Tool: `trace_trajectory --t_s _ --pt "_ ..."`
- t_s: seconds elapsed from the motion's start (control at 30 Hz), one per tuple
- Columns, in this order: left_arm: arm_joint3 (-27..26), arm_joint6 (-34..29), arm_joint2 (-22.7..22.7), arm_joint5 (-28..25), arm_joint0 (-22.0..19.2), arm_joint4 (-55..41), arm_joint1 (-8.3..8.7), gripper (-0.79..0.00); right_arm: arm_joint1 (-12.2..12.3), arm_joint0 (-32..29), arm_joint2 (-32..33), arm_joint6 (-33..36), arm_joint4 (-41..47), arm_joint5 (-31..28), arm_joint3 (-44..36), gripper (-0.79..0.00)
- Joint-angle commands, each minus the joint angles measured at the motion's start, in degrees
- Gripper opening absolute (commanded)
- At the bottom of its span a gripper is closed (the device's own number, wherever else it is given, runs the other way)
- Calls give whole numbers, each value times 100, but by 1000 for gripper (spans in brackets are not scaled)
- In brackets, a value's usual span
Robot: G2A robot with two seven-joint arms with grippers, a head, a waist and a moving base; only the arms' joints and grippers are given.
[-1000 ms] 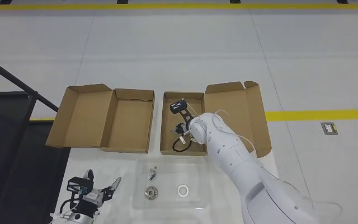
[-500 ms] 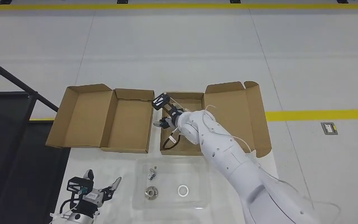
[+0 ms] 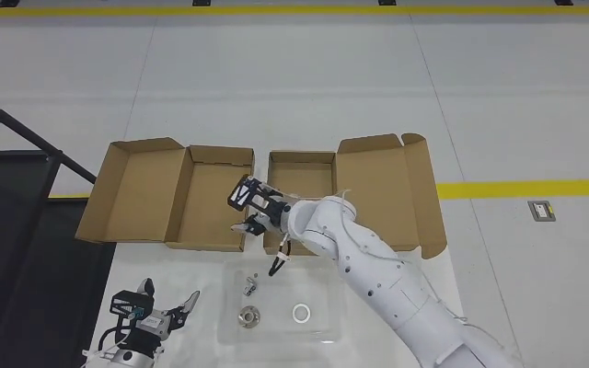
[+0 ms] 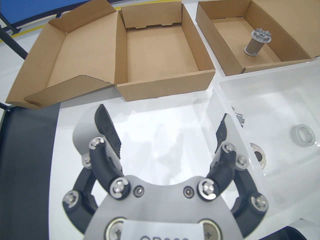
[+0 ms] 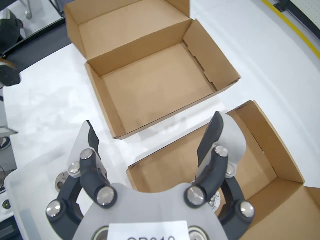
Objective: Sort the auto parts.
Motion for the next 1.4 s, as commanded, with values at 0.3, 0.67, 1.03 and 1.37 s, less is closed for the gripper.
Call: trace_trajectory --t_s 0.3,0.67,1.03,1.37 --pt "0 0 0 0 0 0 0 0 18 -35 27 65 -9 -21 -104 0" --pt "0 0 0 0 0 0 0 0 103 -375 -43 548 -457 -299 -1097 0" --pt "0 0 0 0 0 0 0 0 371 -1528 -232 3518 -300 -1161 -3285 0" --pt "0 0 0 0 0 0 0 0 395 -1591 -341 3766 -197 -1195 -3331 0"
